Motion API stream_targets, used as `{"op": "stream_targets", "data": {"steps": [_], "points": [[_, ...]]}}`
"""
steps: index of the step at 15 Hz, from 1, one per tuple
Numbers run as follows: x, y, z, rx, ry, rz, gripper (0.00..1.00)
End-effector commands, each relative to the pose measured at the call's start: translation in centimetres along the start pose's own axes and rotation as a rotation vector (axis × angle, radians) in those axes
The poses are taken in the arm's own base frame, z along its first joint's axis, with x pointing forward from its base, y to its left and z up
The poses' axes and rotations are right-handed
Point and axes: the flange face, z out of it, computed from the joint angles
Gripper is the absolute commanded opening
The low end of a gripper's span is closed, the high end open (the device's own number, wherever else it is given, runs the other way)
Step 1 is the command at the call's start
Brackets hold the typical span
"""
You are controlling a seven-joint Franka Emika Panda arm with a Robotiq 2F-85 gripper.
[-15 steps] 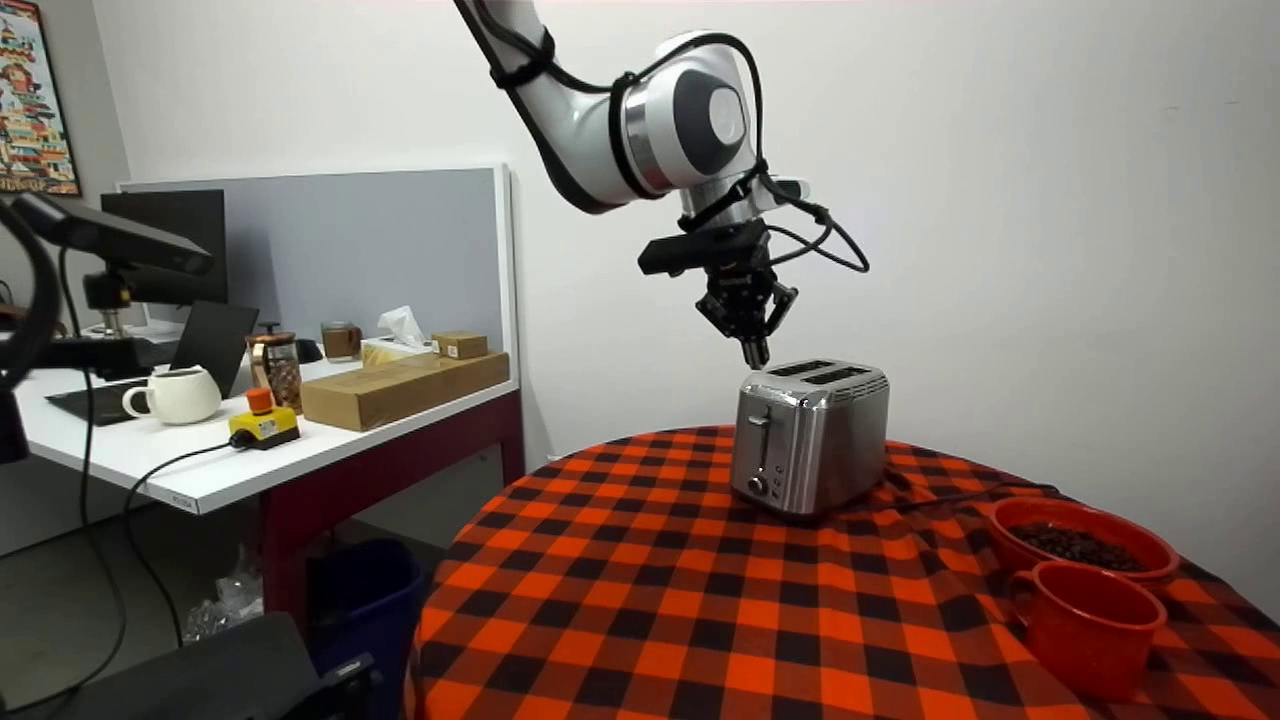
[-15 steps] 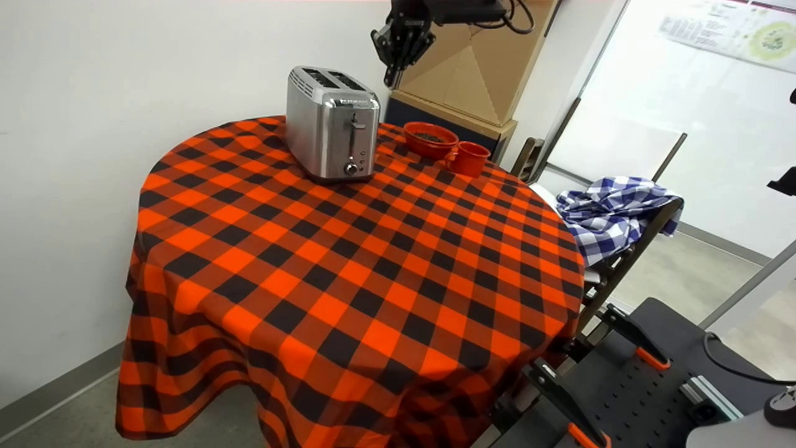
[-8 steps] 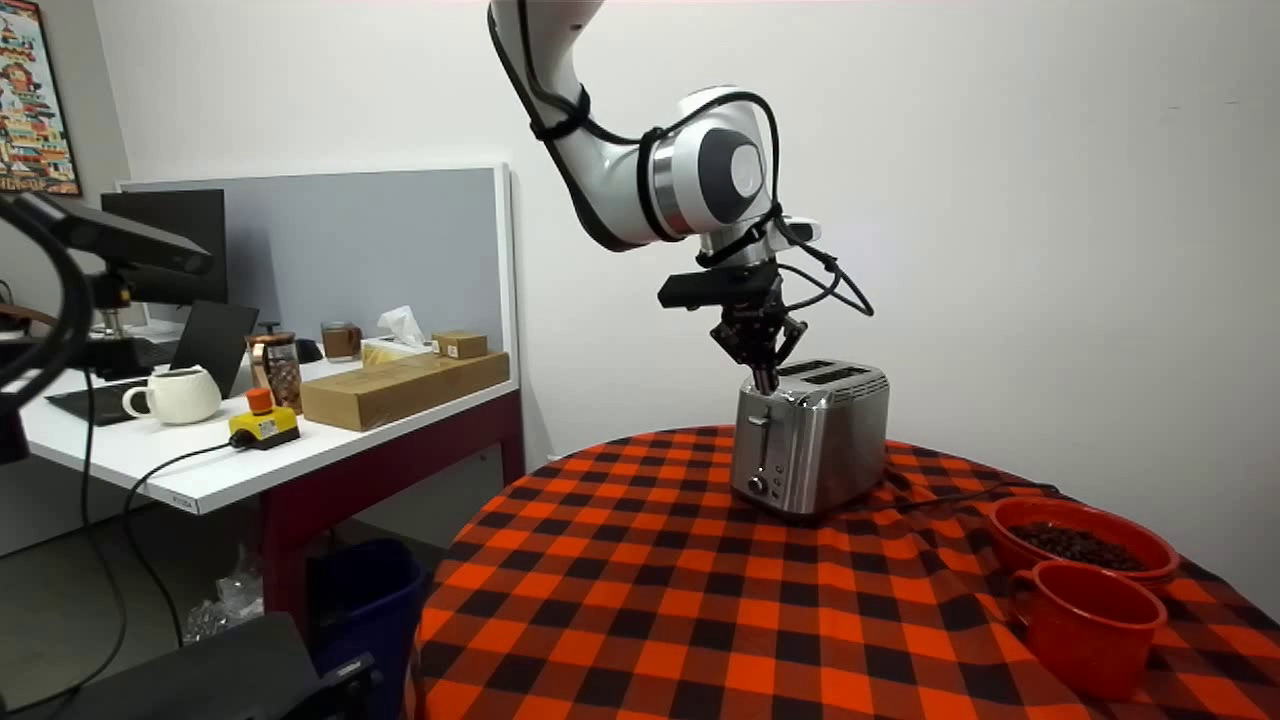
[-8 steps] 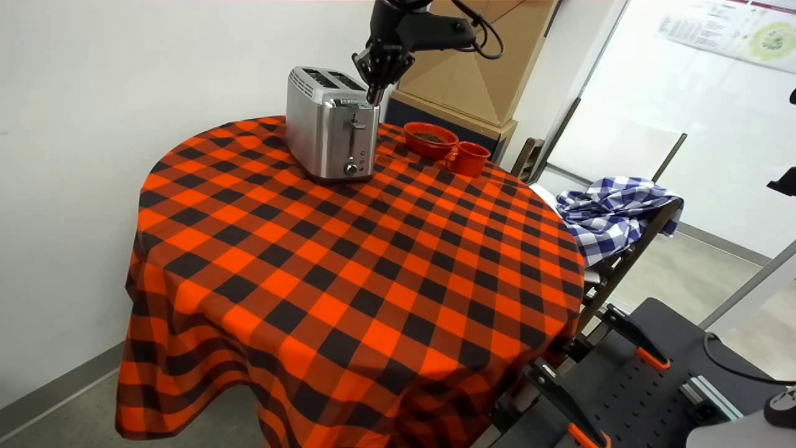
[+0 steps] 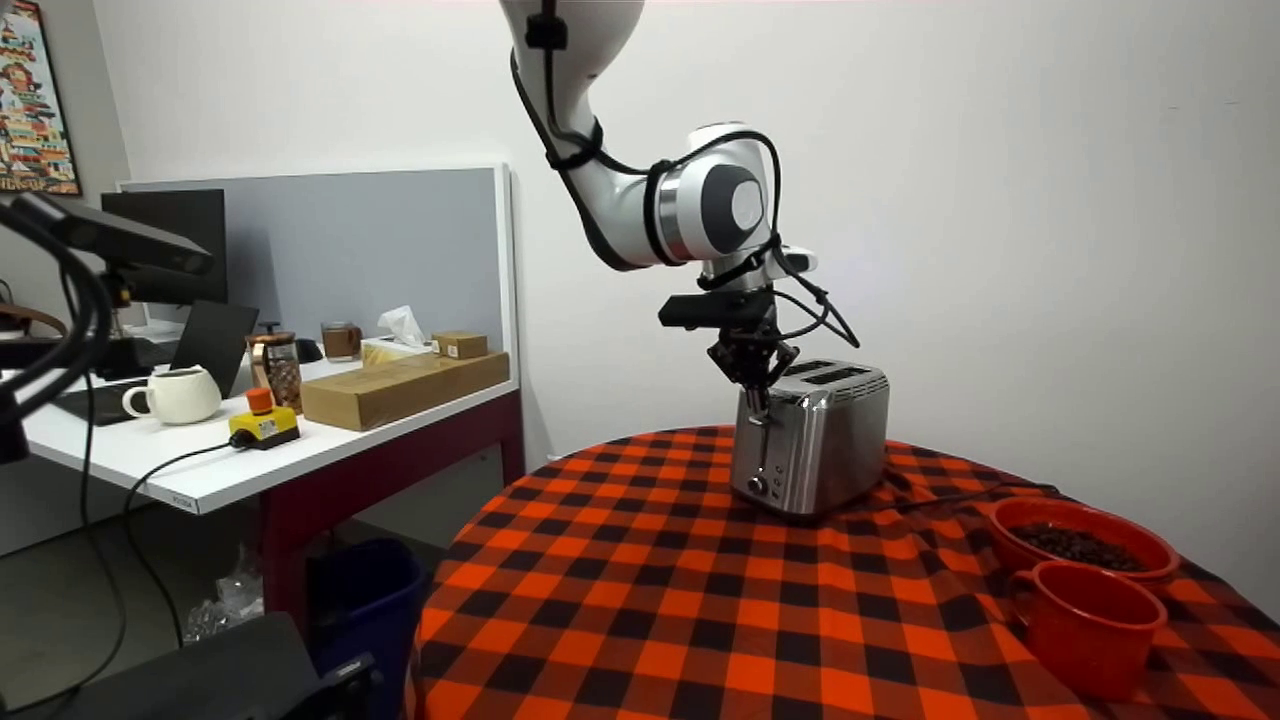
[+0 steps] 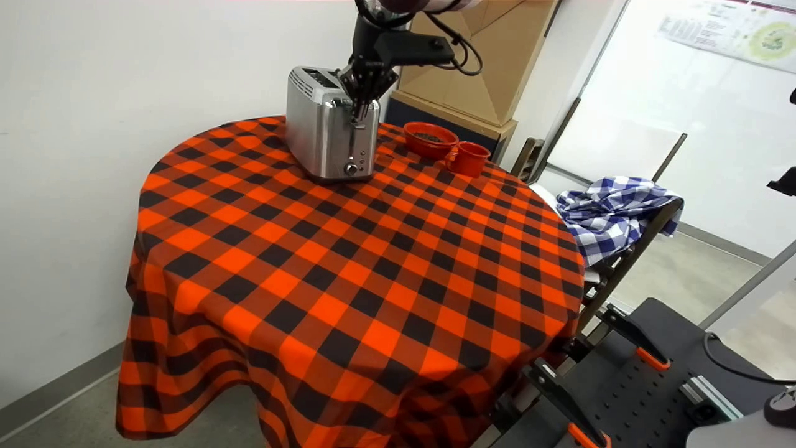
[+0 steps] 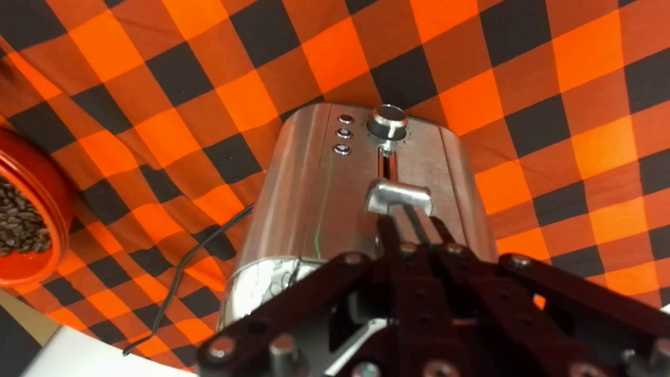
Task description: Switch on the toaster
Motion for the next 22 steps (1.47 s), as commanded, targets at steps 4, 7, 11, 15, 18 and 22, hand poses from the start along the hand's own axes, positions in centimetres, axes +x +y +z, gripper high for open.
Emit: {"op": "stream_targets", "data": {"steps": [4, 7, 11, 15, 18, 22], "points": [[1.2, -0.4, 2.7, 0.009, -0.060, 0.011, 0.00], [1.3, -0.4, 4.0, 0.005, -0.083, 0.010, 0.00], [1.2, -0.4, 6.4, 0.008, -0.119, 0.015, 0.00], [1.0, -0.2, 8.3, 0.035, -0.159, 0.035, 0.00], [1.0, 0.8, 9.6, 0.050, -0.198, 0.082, 0.00], [0.9, 1.4, 10.6, 0.044, -0.244, 0.104, 0.00]]}}
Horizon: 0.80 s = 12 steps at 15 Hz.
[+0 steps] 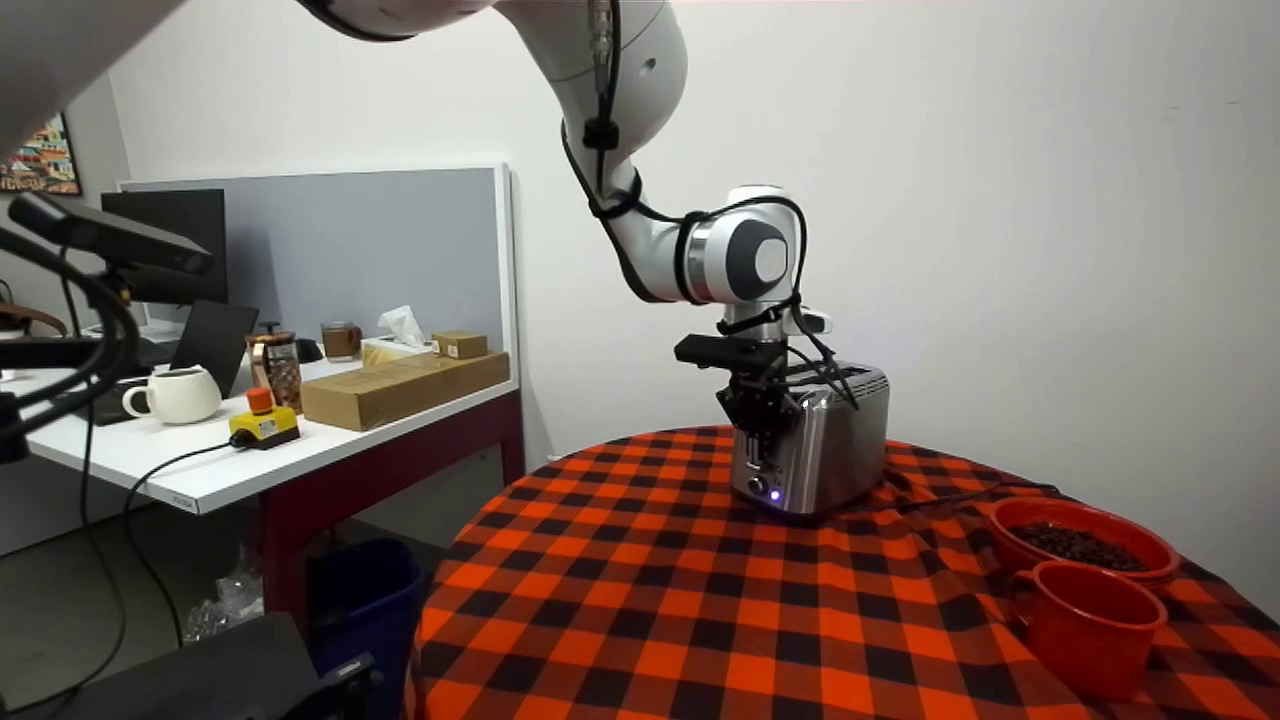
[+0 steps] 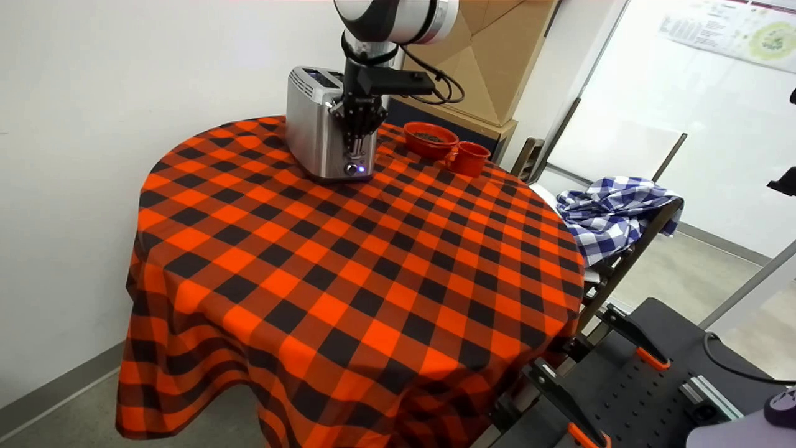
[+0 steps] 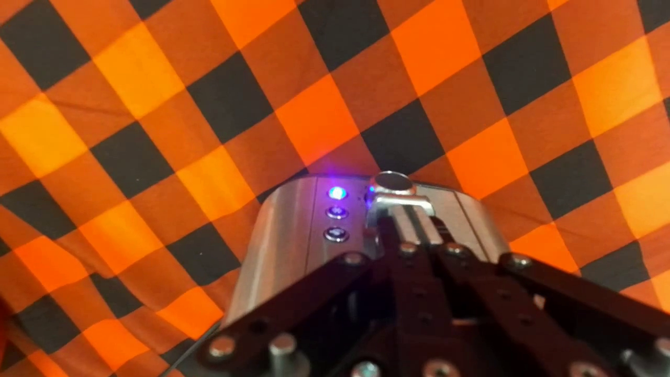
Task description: Switch on the toaster
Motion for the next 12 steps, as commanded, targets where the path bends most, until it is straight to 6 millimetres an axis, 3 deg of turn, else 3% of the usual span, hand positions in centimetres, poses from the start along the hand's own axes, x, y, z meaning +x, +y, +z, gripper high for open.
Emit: {"op": "stream_targets", "data": {"steps": [1, 5, 6, 7, 12], "points": [[0.3, 1.1, 3.4, -0.002, -0.058, 0.013, 0.00], [0.4, 1.1, 3.4, 0.001, -0.074, 0.021, 0.00], [0.5, 1.1, 2.6, 0.006, -0.085, 0.036, 0.26], [0.6, 1.1, 1.9, 0.016, -0.087, 0.038, 0.27], [-0.4, 1.8, -3.3, 0.070, -0.105, 0.017, 0.62]]}}
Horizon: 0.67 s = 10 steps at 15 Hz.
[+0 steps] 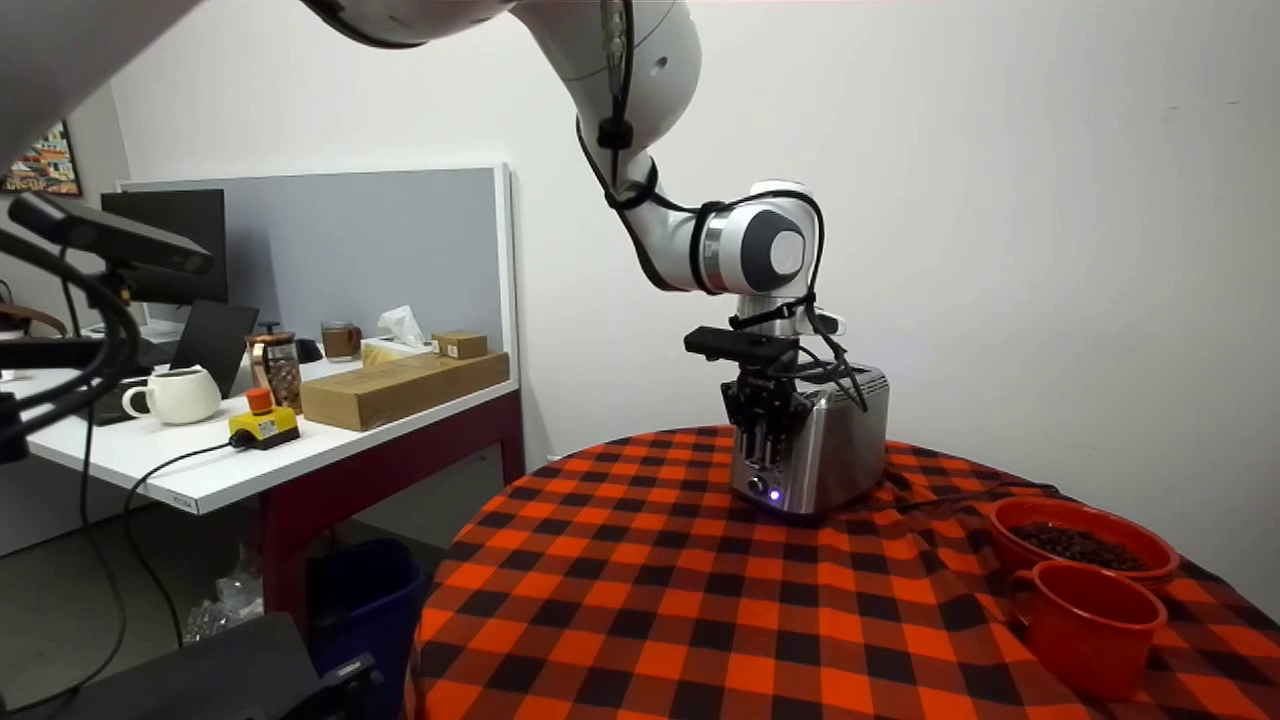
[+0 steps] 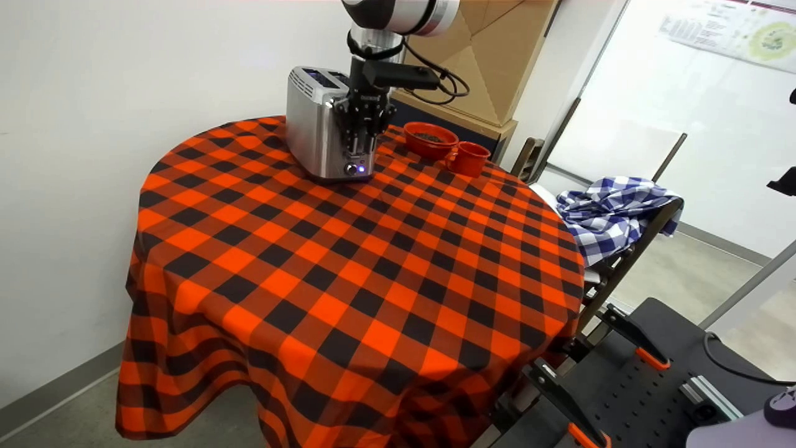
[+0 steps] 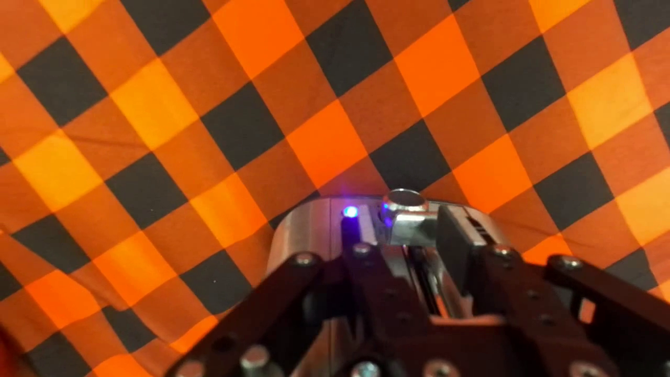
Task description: Switch on the toaster
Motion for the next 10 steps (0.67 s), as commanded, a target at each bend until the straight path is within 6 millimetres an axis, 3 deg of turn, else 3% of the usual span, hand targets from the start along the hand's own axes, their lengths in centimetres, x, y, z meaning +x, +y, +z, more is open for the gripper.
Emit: {"op": "stream_targets", "data": {"steps": [1, 5, 10], "points": [[-1.7, 0.4, -3.9, 0.046, -0.029, -0.035, 0.70], [-5.7, 0.7, -8.8, 0.049, -0.064, -0.065, 0.99], [-12.7, 3.8, -12.1, -0.012, -0.103, -0.013, 1.00]]}}
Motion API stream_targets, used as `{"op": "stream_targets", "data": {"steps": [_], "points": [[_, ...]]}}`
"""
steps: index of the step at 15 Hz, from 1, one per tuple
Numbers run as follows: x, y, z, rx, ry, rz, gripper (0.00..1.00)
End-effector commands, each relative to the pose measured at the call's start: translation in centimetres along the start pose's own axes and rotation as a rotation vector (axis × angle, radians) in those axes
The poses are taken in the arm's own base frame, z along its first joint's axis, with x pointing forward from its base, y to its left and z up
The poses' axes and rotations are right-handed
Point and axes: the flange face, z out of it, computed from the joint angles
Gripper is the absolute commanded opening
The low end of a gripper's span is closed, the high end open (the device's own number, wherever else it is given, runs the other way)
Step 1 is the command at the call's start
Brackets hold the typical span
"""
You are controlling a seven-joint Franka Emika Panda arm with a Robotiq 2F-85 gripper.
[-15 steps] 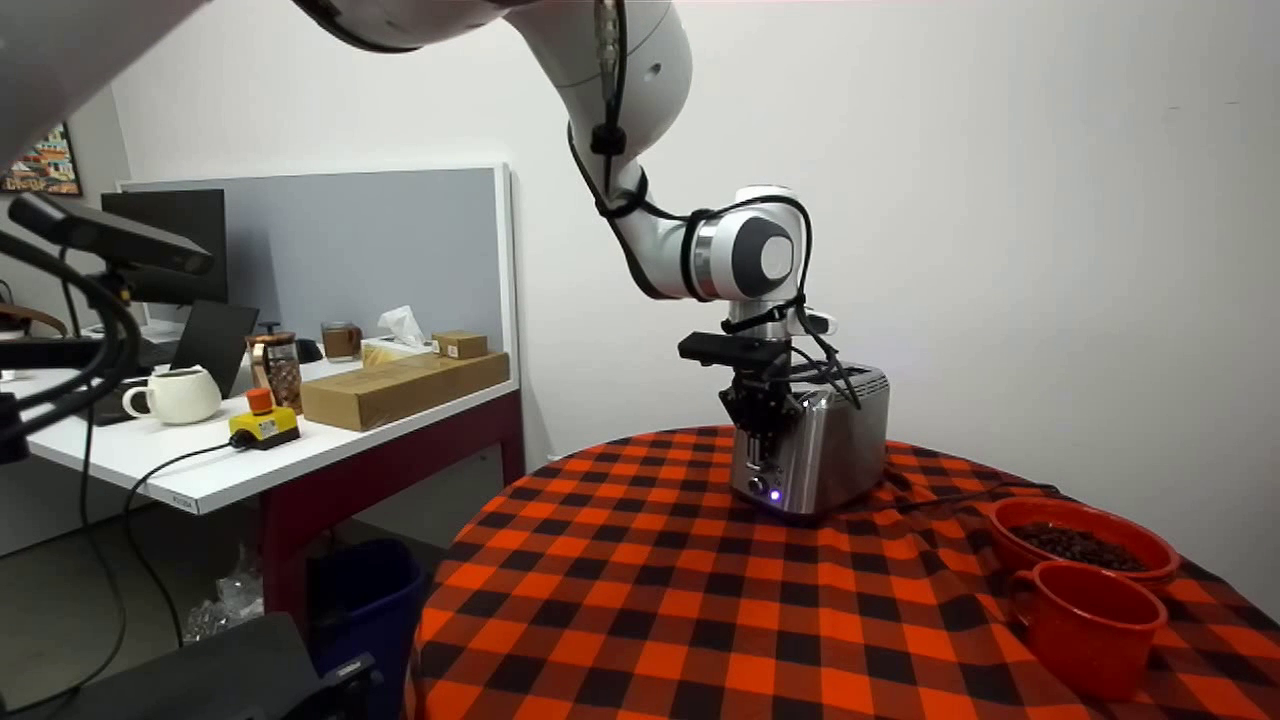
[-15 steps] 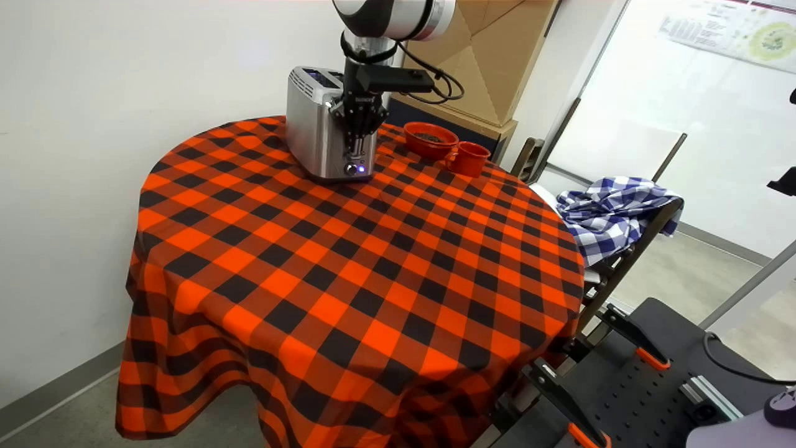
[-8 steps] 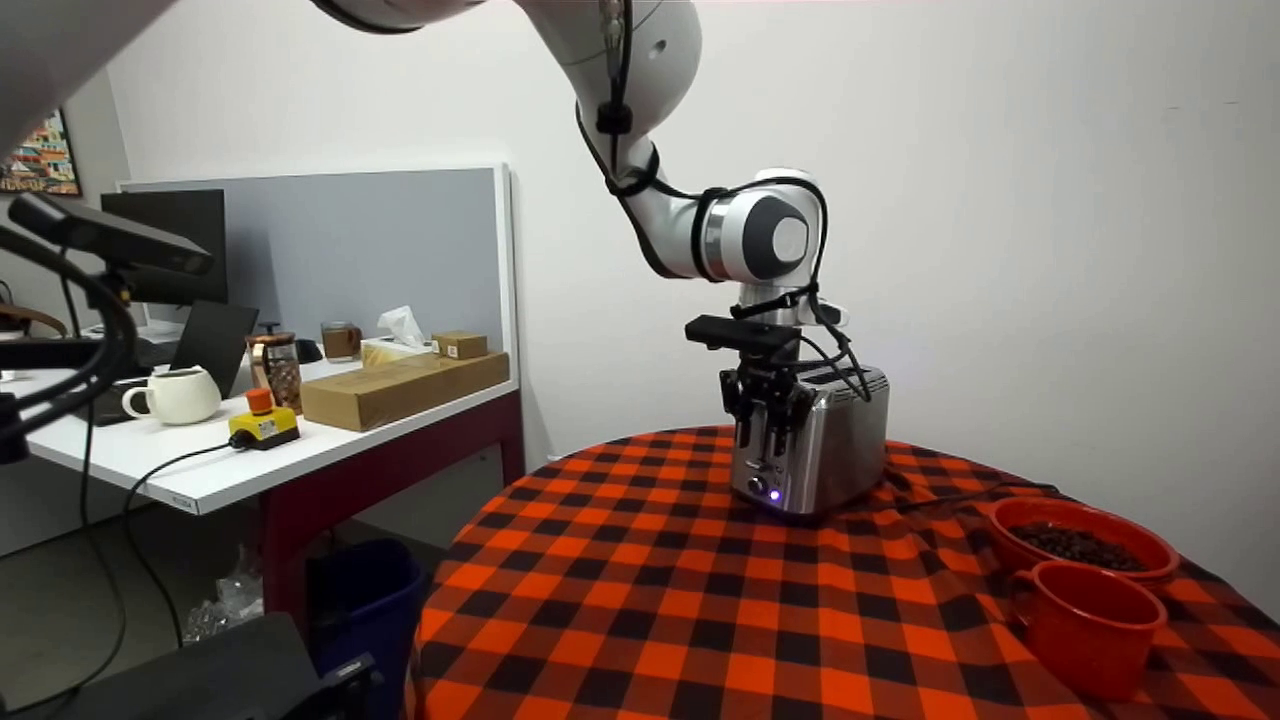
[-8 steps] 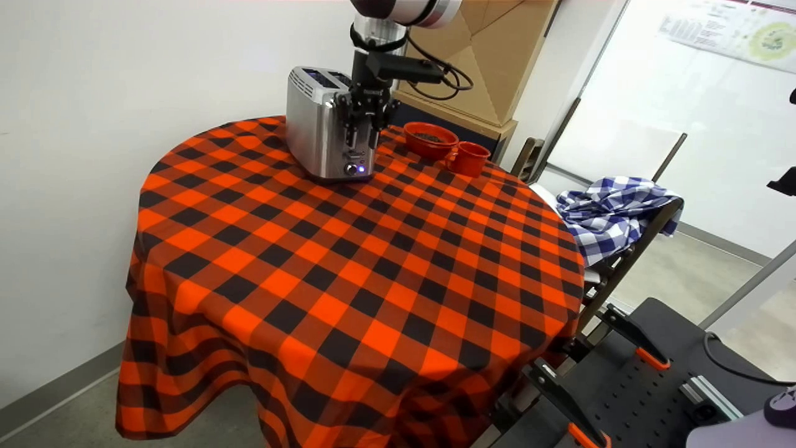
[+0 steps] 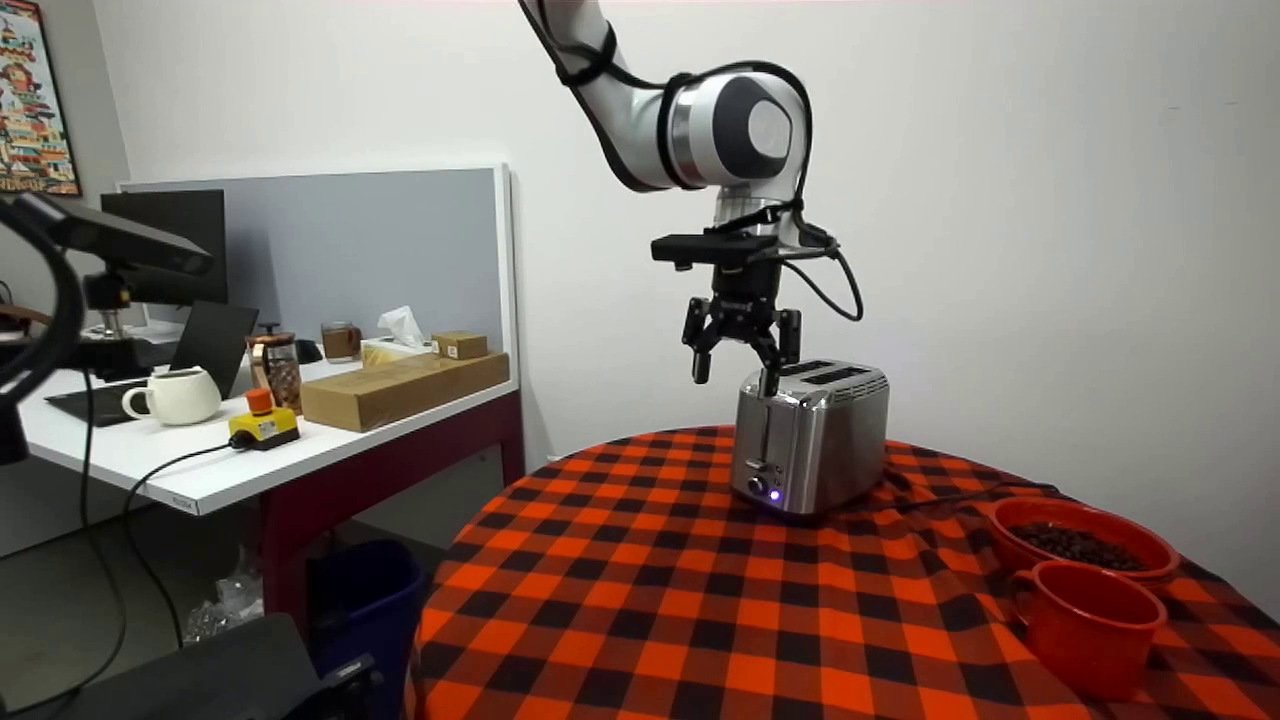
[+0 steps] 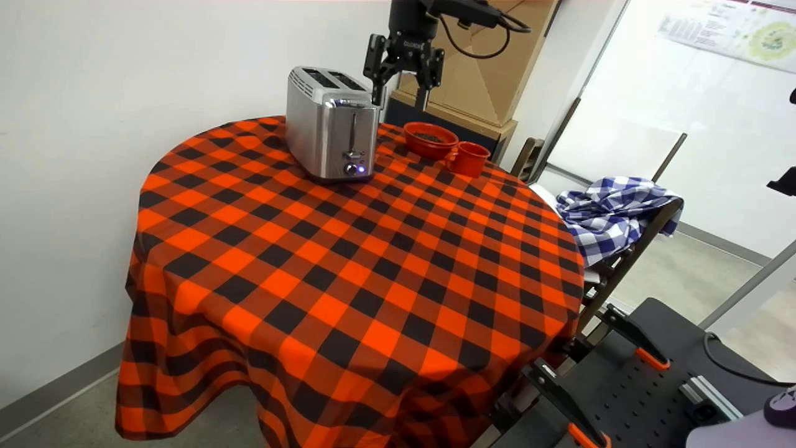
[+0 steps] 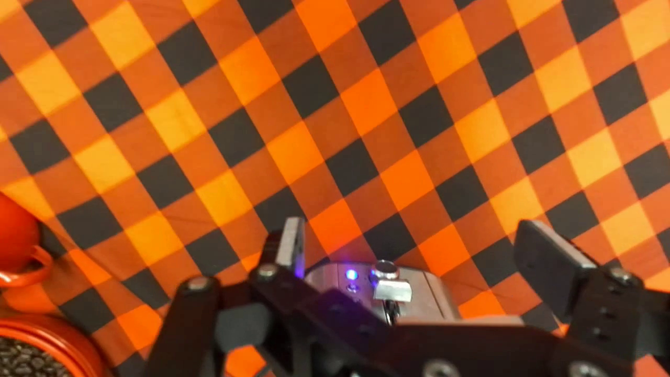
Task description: Switch on the toaster
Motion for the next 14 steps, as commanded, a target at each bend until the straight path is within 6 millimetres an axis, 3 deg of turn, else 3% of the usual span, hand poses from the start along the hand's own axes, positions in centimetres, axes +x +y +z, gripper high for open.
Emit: {"op": "stream_targets", "data": {"steps": [1, 6, 7, 9, 14], "points": [[-6.9, 2.6, -1.8, -0.027, -0.018, 0.031, 1.00], [-13.4, 5.0, -3.7, -0.024, -0.003, 0.009, 1.00], [-10.2, 4.8, -2.8, -0.030, -0.025, 0.042, 1.00], [-11.1, 5.0, -3.5, -0.029, -0.016, 0.042, 1.00], [-10.6, 4.9, -2.5, -0.030, -0.033, 0.040, 1.00]]}}
